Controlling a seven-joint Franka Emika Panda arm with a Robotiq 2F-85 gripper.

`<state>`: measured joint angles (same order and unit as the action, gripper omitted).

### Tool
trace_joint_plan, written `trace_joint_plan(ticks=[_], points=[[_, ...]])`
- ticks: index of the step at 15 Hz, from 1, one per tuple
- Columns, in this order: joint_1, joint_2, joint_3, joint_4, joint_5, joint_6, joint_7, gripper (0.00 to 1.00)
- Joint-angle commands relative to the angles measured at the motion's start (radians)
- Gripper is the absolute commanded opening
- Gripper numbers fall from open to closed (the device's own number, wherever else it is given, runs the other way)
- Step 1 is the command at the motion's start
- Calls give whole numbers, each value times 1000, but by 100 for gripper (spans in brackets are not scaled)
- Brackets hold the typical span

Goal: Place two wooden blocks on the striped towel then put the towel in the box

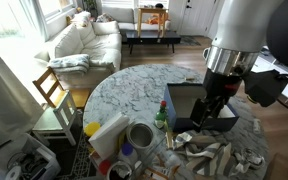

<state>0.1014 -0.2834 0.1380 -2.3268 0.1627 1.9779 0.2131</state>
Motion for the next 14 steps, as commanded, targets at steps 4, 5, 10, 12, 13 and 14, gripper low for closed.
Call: trace_joint_plan(ticks=[4,5,10,12,13,14], points=[[40,-62,-10,-188,121,58,-150,100],[52,-74,-11,-224,138,75,-206,100],[118,-100,21,-372,97,228,-381,100],[106,-59,3,-311,107,175,-334,100],[107,-58,3,-310,107,175,-333,100],[106,-58,1,-304,107,175,-333,100]])
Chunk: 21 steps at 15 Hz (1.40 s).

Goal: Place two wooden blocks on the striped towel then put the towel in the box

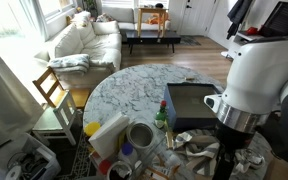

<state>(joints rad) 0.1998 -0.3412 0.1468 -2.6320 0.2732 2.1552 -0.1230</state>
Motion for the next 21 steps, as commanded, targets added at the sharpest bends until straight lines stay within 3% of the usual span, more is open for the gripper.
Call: trace_joint_plan(ticks=[1,3,9,13,14,20,21], points=[[5,0,-9,6,-3,-3,3,100],[4,1,-10,10,-3,-3,3,100],[79,144,5,-25,1,8,-257,100],[83,273,27,-15,-60,-3,-377,100],[75,205,26,-23,-23,-13,-331,100],[66,259,24,-12,-26,-9,-333,100],[60,282,26,-25,-42,36,-310,100]])
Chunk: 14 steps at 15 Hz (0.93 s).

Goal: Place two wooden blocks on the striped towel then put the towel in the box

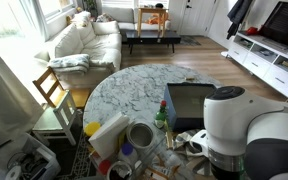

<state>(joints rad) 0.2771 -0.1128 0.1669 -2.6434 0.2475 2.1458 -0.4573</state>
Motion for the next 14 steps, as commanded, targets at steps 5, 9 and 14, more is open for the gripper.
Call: trace_joint_plan(ticks=[5,9,14], points=[[-29,143,15,-69,42,364,-14,100],[-42,203,26,-100,-27,585,9,100],[-72,257,42,-110,-103,751,25,100]])
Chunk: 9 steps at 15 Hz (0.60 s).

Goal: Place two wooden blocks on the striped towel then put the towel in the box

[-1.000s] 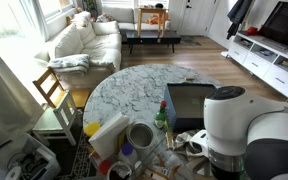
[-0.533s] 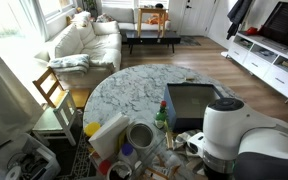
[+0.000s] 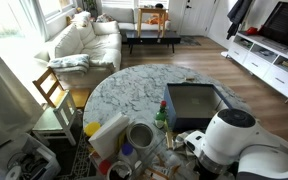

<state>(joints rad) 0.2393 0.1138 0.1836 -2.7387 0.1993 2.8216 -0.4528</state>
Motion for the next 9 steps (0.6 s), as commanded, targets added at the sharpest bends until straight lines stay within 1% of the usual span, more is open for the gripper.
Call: trace_joint_plan(ticks=[1,4,5,6,7,8,9], points=[[-39,41,26,-15,-77,91,26,100],[-63,66,34,-4,-118,106,31,100],[-72,68,39,-8,-124,110,30,97],[-83,71,48,-9,-122,115,24,90],[-92,75,58,-8,-118,117,21,85],[-99,79,65,-7,-118,119,21,76],[-107,83,74,-5,-116,123,18,63]])
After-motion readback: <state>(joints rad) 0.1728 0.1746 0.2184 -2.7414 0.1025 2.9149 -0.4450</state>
